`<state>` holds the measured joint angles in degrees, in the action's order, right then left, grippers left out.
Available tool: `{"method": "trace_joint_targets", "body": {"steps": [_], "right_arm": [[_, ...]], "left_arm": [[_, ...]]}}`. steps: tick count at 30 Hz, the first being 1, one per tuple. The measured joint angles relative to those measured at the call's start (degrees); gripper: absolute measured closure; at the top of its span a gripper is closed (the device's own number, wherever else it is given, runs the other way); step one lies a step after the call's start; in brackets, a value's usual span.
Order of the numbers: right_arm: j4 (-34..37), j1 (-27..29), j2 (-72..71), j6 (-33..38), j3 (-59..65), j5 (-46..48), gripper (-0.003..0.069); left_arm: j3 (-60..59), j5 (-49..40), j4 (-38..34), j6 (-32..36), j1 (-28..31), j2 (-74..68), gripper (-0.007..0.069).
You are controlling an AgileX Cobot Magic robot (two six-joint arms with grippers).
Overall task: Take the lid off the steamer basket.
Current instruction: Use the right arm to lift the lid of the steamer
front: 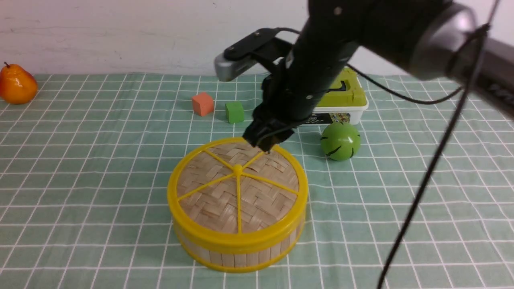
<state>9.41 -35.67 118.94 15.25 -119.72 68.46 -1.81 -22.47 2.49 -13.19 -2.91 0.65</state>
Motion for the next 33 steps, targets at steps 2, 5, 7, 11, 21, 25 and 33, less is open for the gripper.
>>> {"method": "trace_joint_targets", "body": {"steps": [2,5,7,11,21,25,33], "right_arm": [[0.0,-0.8,3.7,-0.3,-3.4,-0.3,0.0318],[0.1,-1.4,7.3,-1.4,-7.1,-0.8,0.0237],[0.1,-1.5,9.8,-3.3,-8.9,-0.8,0.0199],[0.0,-1.5,11.4,-4.4,-9.2,0.5,0.0211],[0.3,-1.5,11.8,-4.6,-9.5,2.8,0.0415],[0.9,-1.5,11.8,-4.6,-9.5,2.8,0.0461],[1.1,-1.5,12.2,-4.6,-9.7,3.1,0.0547]], "left_arm": [[0.0,0.0,0.0,0.0,0.0,0.0,0.0386],[0.0,0.0,0.0,0.0,0.0,0.0,0.0386],[0.0,0.0,0.0,0.0,0.0,0.0,0.0386],[0.0,0.0,0.0,0.0,0.0,0.0,0.0386],[0.0,0.0,0.0,0.0,0.0,0.0,0.0386],[0.0,0.0,0.0,0.0,0.0,0.0,0.0386],[0.0,0.0,0.0,0.0,0.0,0.0,0.0386]]}}
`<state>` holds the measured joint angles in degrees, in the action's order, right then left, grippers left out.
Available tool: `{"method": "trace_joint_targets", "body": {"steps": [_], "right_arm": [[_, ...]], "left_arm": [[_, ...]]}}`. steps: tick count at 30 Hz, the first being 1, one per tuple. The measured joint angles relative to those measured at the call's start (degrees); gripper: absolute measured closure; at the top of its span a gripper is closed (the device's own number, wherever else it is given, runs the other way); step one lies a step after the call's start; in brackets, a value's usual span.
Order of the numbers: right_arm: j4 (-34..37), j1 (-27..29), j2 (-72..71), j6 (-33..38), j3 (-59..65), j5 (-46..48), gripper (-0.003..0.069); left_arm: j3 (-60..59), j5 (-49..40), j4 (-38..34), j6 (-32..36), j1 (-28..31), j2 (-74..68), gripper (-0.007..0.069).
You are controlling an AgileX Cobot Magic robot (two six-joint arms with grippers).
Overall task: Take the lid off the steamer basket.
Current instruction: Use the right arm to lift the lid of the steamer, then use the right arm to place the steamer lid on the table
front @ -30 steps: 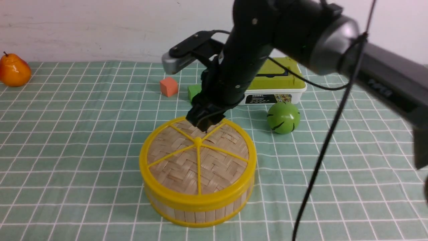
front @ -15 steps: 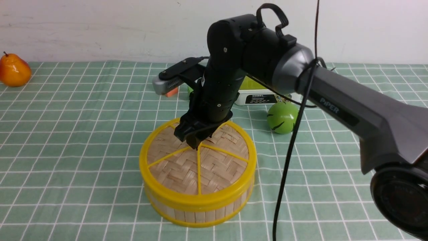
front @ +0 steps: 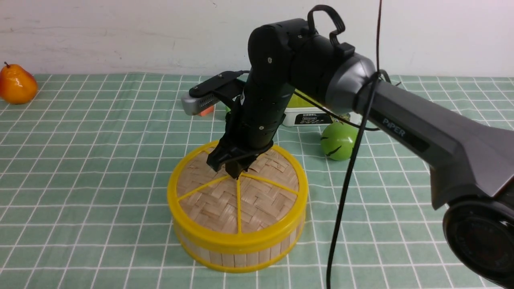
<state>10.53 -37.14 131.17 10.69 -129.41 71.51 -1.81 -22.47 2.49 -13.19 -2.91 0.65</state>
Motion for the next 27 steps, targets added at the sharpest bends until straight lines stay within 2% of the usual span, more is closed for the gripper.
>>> {"method": "trace_joint_targets", "body": {"steps": [1,7,15,19,21,25,27], "right_arm": [[0.0,0.0,0.0,0.0,-0.3,0.1,0.0573],[-0.7,0.0,-1.2,0.0,-2.2,1.1,0.0580],[-6.0,0.0,-19.3,0.1,-1.7,0.5,0.0580],[-10.5,0.0,-29.9,-0.4,7.0,0.6,0.0580],[-16.5,0.0,-38.9,-3.2,18.8,0.7,0.0579],[-20.5,1.5,-44.3,-6.5,30.3,0.9,0.0579],[-21.5,5.1,-47.3,-9.4,39.0,0.7,0.0579]], "left_arm": [[0.0,0.0,0.0,0.0,0.0,0.0,0.0386],[0.0,0.0,0.0,0.0,0.0,0.0,0.0386],[0.0,0.0,0.0,0.0,0.0,0.0,0.0386],[0.0,0.0,0.0,0.0,0.0,0.0,0.0386],[0.0,0.0,0.0,0.0,0.0,0.0,0.0386],[0.0,0.0,0.0,0.0,0.0,0.0,0.0386],[0.0,0.0,0.0,0.0,0.0,0.0,0.0386]]}}
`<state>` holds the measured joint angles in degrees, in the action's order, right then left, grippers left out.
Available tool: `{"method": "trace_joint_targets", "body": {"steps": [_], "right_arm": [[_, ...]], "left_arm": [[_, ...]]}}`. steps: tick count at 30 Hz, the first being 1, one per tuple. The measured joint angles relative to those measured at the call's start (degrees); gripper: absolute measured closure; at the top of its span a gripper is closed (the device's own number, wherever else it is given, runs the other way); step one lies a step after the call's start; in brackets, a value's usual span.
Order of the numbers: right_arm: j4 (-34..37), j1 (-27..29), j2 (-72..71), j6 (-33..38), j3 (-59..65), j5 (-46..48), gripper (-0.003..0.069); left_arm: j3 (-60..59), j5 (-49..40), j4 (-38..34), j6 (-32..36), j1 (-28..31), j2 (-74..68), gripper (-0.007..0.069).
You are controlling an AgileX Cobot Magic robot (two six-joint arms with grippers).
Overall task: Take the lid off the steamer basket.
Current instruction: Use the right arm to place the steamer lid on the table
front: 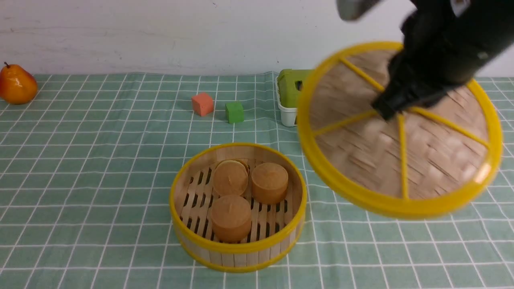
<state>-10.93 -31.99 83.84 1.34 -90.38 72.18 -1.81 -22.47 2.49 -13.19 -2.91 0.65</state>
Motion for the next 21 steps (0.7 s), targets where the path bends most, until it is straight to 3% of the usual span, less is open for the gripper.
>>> {"method": "trace_joint_targets", "body": {"steps": [3,5,9,13,21], "right_arm": [[1.7,7.4,-0.6,-1.9,8.5,-3.6,0.0579],[2.8,9.4,-0.2,-2.0,10.2,-5.5,0.0579],[11.8,18.7,3.3,-1.3,15.7,-13.1,0.0579],[16.6,21.5,8.0,1.2,16.0,-18.5,0.0579],[18.3,21.6,18.0,1.9,16.0,-24.3,0.0578]], "left_arm": [[0.0,0.0,0.0,0.0,0.0,0.0,0.0386],[0.0,0.0,0.0,0.0,0.0,0.0,0.0386],[0.0,0.0,0.0,0.0,0.0,0.0,0.0386],[0.0,0.0,0.0,0.0,0.0,0.0,0.0386],[0.0,0.0,0.0,0.0,0.0,0.0,0.0386]]}}
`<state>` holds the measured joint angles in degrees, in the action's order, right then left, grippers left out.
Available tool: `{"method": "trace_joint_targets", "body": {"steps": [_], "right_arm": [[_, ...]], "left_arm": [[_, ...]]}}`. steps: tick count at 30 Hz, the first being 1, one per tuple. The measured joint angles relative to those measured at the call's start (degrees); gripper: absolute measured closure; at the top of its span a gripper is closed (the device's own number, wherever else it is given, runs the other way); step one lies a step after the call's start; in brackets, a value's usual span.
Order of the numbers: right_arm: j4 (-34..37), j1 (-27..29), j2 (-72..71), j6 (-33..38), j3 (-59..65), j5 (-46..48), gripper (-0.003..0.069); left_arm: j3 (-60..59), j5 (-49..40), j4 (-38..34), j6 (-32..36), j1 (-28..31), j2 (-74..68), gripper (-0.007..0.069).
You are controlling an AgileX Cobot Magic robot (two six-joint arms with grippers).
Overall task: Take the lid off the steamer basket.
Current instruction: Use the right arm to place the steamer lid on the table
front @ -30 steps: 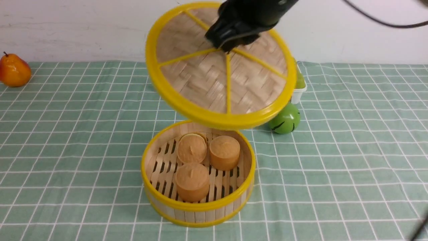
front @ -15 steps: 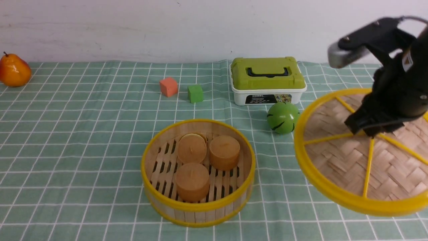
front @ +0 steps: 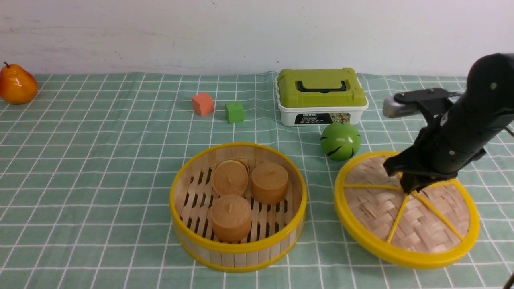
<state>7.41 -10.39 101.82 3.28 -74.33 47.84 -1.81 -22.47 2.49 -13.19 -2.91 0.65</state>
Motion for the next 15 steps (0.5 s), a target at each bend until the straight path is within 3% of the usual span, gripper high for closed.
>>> {"method": "trace_joint_targets", "body": {"steps": [4,9,12,15], "right_arm": [[-0.1,0.0,3.2,0.0,0.0,-0.6,0.0535],[-0.4,0.0,3.4,0.0,-0.3,-1.3,0.0405],[-0.8,0.0,0.7,0.4,-2.7,2.8,0.0305],[-0.9,0.0,-4.0,1.5,-3.8,6.0,0.0280]], "left_arm": [[0.0,0.0,0.0,0.0,0.0,0.0,0.0386],[0.0,0.0,0.0,0.0,0.0,0.0,0.0386],[0.0,0.0,0.0,0.0,0.0,0.0,0.0386],[0.0,0.0,0.0,0.0,0.0,0.0,0.0386]]}}
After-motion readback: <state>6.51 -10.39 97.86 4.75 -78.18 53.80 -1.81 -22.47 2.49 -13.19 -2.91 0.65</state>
